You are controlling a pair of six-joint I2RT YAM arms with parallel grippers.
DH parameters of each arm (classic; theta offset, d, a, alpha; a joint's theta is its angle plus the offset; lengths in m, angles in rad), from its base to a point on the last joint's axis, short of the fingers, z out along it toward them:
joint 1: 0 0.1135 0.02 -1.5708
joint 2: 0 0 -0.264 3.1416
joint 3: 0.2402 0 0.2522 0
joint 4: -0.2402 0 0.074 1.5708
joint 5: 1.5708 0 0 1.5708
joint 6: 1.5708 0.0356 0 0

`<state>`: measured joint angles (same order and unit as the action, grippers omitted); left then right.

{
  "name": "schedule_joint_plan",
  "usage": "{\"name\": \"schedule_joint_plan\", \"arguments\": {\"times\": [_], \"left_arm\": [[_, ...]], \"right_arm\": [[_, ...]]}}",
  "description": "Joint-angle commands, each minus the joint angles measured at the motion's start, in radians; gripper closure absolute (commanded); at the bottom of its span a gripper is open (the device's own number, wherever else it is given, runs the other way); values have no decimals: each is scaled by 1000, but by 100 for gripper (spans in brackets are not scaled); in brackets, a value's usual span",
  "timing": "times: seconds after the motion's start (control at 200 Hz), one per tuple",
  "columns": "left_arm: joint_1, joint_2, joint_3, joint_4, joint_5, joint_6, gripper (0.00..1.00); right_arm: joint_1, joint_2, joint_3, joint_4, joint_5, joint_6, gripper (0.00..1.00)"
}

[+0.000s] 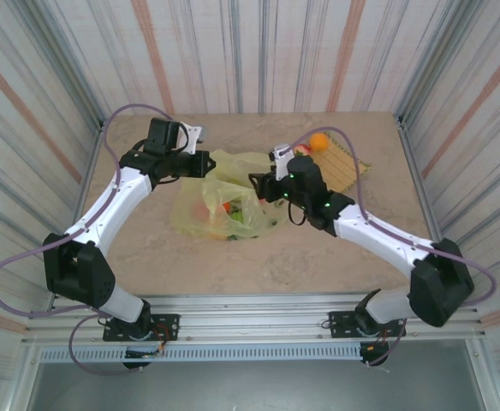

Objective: Place the fruits into the plastic bag

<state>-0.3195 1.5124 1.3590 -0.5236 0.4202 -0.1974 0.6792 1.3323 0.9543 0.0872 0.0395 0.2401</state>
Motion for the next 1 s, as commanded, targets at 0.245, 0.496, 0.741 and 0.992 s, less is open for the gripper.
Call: {"name": "schedule_joint_plan", "arguments": {"times": [0.245,0.496,0.741,0.992], "left_arm": [[9,-26,-18,25,39,-40,100],[-78,-18,1,70,23,-45,100],[-149,21,75,8,-56,26,100],[-165,11,60,5,-91,166,100]], "right_arm": [[-227,-244,-67,-53,72,-3,12],[-482,-24,66,-135,-30,224,6],[-555,315,257,-170,-165,375,9],[-546,576,424,-178,-219,516,10]]}}
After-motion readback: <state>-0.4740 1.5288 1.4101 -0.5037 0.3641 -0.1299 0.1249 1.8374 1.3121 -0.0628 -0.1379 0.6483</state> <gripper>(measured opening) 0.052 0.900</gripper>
